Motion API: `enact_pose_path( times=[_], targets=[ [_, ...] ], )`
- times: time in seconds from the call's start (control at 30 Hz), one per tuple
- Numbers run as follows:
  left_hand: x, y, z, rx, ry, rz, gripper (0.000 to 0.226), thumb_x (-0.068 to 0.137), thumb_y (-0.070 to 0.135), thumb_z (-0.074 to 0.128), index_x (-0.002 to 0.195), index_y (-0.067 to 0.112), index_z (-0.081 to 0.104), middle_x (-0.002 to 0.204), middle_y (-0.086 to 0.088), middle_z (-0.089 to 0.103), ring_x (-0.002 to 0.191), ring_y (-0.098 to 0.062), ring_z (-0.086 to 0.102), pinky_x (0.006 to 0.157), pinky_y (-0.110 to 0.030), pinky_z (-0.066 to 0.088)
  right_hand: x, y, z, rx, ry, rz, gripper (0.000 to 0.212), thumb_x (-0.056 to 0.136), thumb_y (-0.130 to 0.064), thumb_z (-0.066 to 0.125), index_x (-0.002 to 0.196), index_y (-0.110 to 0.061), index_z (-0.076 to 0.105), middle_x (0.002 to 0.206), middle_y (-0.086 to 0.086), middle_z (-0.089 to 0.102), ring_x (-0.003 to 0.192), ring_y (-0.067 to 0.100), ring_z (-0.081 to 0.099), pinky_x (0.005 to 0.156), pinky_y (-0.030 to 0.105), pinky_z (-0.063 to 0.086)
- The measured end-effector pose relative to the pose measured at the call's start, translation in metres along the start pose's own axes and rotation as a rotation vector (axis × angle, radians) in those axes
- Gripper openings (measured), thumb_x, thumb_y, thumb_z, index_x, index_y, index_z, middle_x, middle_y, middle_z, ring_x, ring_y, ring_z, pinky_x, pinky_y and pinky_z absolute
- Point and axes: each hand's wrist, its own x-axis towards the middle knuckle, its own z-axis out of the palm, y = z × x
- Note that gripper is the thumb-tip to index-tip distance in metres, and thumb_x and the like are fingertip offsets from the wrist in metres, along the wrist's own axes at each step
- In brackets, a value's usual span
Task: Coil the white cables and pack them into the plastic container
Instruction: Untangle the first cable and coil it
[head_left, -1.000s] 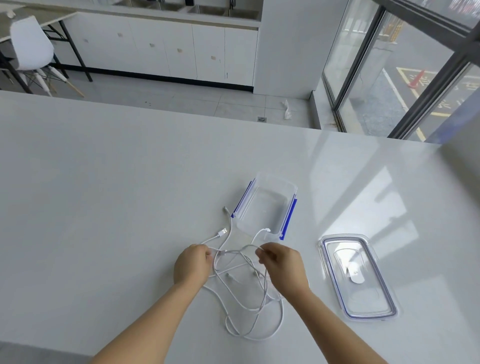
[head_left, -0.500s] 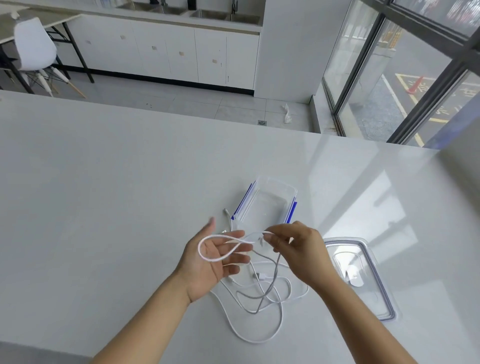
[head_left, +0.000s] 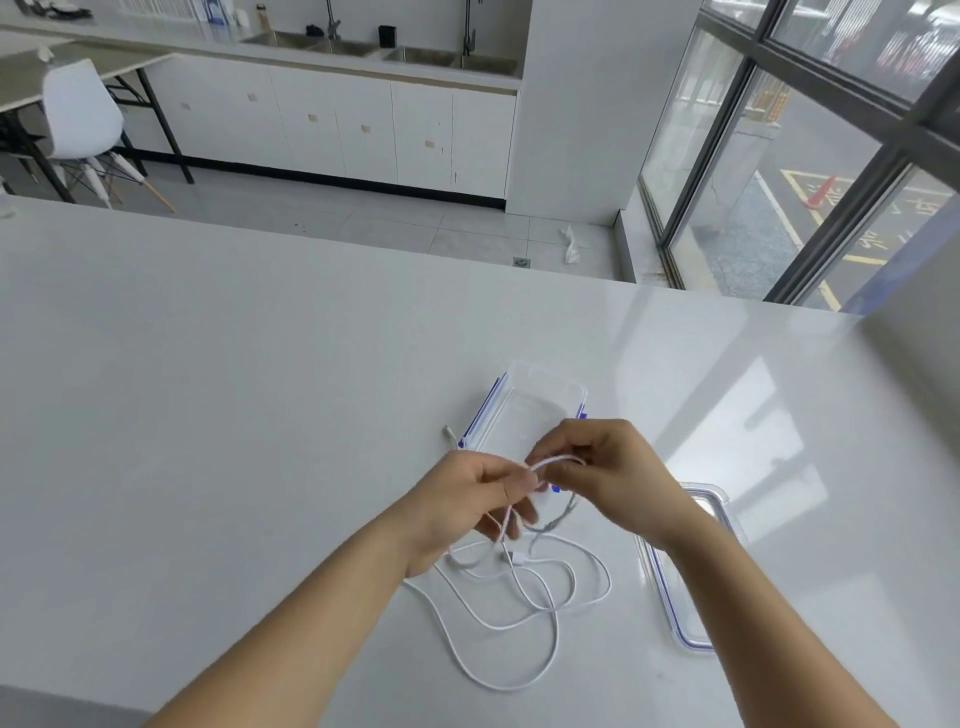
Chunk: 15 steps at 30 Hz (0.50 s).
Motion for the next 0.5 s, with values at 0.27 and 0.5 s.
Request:
enact_pose_path(
  times=[0.27, 0.5],
  targets=[
    [0.002, -0.028, -0.048, 0.557, 0.662, 0.237, 0.015, 0.091, 0.013, 0.069, 0.077, 0.012, 0.075, 0.069, -0.007, 0.069, 0.066, -0.023, 0.060, 0.069, -0.034, 0.051, -0.016, 0.038, -0.023, -0.543, 0.130, 0.110, 0.009, 0.085, -0.028, 0.078, 0.078, -0.026, 0.073, 0.049, -0.010, 0.051, 0.049, 0.009, 0.043, 0.049, 0.021, 0.033],
    [-0.016, -0.048, -0.113, 0.748, 1.151, 0.156, 0.015, 0.095, 0.017, 0.062, 0.091, 0.012, 0.076, 0.091, -0.012, 0.075, 0.083, -0.037, 0.066, 0.070, -0.040, 0.051, -0.023, 0.071, -0.050, -0.960, 0.152, 0.318, 0.010, 0.091, -0.034, 0.069, 0.086, -0.026, 0.068, 0.070, -0.008, 0.063, 0.076, 0.024, 0.060, 0.057, 0.029, 0.036]
  ],
)
